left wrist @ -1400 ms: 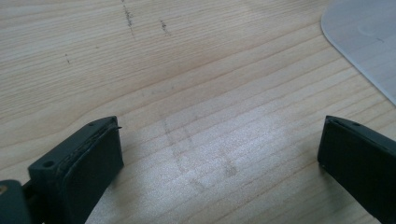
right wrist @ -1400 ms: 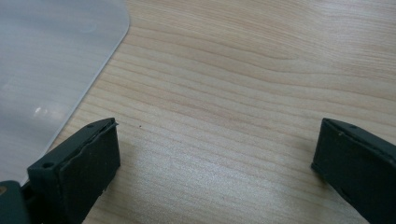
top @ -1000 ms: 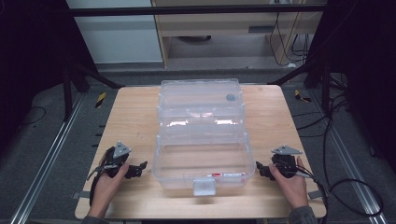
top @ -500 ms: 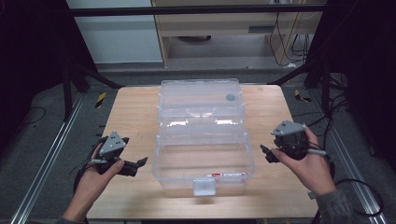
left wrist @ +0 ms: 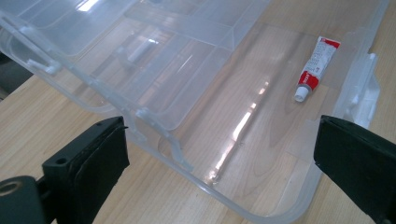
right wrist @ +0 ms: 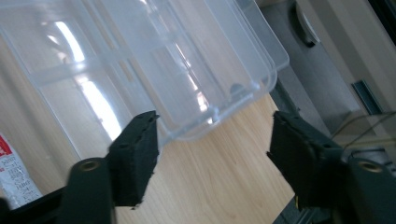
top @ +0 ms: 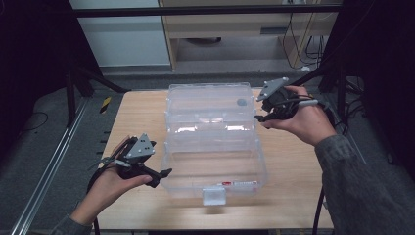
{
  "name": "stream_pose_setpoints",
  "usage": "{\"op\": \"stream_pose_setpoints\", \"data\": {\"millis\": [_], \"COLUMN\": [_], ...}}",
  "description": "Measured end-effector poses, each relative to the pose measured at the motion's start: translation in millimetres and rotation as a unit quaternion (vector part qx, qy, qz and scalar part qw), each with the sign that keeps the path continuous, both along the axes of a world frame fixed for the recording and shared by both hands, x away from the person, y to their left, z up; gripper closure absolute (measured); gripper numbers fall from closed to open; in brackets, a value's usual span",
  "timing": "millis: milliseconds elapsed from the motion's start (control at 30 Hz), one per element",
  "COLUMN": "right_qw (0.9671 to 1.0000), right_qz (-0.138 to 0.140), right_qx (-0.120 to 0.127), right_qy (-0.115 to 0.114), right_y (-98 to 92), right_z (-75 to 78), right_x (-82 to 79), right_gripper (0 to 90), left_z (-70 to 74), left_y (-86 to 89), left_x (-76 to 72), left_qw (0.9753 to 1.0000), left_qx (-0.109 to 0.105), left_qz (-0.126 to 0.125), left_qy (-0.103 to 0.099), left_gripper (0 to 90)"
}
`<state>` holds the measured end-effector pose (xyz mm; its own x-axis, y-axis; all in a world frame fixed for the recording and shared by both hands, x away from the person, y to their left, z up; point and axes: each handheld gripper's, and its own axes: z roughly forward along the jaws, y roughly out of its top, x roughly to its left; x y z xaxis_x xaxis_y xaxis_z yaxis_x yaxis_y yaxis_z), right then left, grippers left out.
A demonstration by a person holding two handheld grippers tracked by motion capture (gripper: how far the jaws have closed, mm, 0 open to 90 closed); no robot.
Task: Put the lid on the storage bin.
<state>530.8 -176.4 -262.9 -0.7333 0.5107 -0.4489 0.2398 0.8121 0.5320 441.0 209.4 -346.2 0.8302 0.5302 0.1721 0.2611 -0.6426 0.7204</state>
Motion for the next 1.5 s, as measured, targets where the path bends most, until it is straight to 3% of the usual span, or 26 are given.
{"op": "stream_pose_setpoints", "data": {"millis": [233,267,367,467,567,667,700,833,1000,1067,1167,1267,1367,1500], "right_qw": [0.9987,0.9978,0.9966,0.9929,0.9909,0.9868,0.986,0.9831,0.9791,0.9777,0.9769,0.9728,0.9714,0.9709], "right_qz": [0.046,0.058,0.072,0.088,0.091,0.104,0.104,0.114,0.124,0.129,0.13,0.135,0.133,0.141], "right_qx": [-0.017,-0.028,-0.033,-0.062,-0.075,-0.095,-0.098,-0.11,-0.122,-0.129,-0.133,-0.151,-0.156,-0.156], "right_qy": [0.014,0.014,0.023,0.052,0.065,0.081,0.085,0.092,0.105,0.104,0.105,0.114,0.119,0.115], "right_y": [23.6,32.6,40.9,52.7,55.5,60.6,62.1,66.1,67.8,68.2,68.4,67.7,67.2,66.9], "right_z": [10.6,10.5,8.2,-5.9,-14.9,-25.9,-27.1,-29.2,-31.1,-31.9,-31.4,-36.0,-39.4,-38.3], "right_x": [9.5,11.2,13.5,23.2,29.2,35.5,36.2,38.6,39.4,40.1,42.0,46.4,49.0,50.3], "right_gripper": [47.2,49.9,54.0,57.7,59.2,60.0,60.7,62.9,67.7,68.6,70.2,70.0,71.2,78.3], "left_z": [-1.8,-2.3,-3.2,-4.8,-5.8,-6.7,-6.6,-5.4,-7.1,-7.5,-8.2,-8.7,-9.3,-13.3], "left_y": [-15.3,-18.5,-20.8,-25.0,-27.5,-31.2,-32.8,-33.8,-33.9,-34.2,-34.6,-35.4,-36.7,-37.8], "left_x": [-0.2,-0.9,0.1,3.4,4.4,4.2,3.7,2.9,1.9,1.4,1.3,1.6,2.4,1.2], "left_qw": [0.9995,0.9992,0.9991,0.9988,0.9986,0.9979,0.9969,0.9965,0.9955,0.9942,0.9931,0.9913,0.9902,0.9882], "left_qx": [0.017,0.02,0.021,0.022,0.027,0.033,0.039,0.046,0.056,0.055,0.06,0.065,0.063,0.077], "left_qz": [-0.026,-0.034,-0.035,-0.039,-0.041,-0.05,-0.063,-0.067,-0.07,-0.084,-0.09,-0.102,-0.109,-0.116], "left_qy": [0.009,0.01,0.01,0.019,0.021,0.025,0.027,0.021,0.029,0.039,0.045,0.052,0.06,0.064], "left_gripper": [2.7,2.6,2.8,2.8,2.8,2.9,3.5,3.8,4.0,3.9,4.1,4.1,4.5,6.4]}}
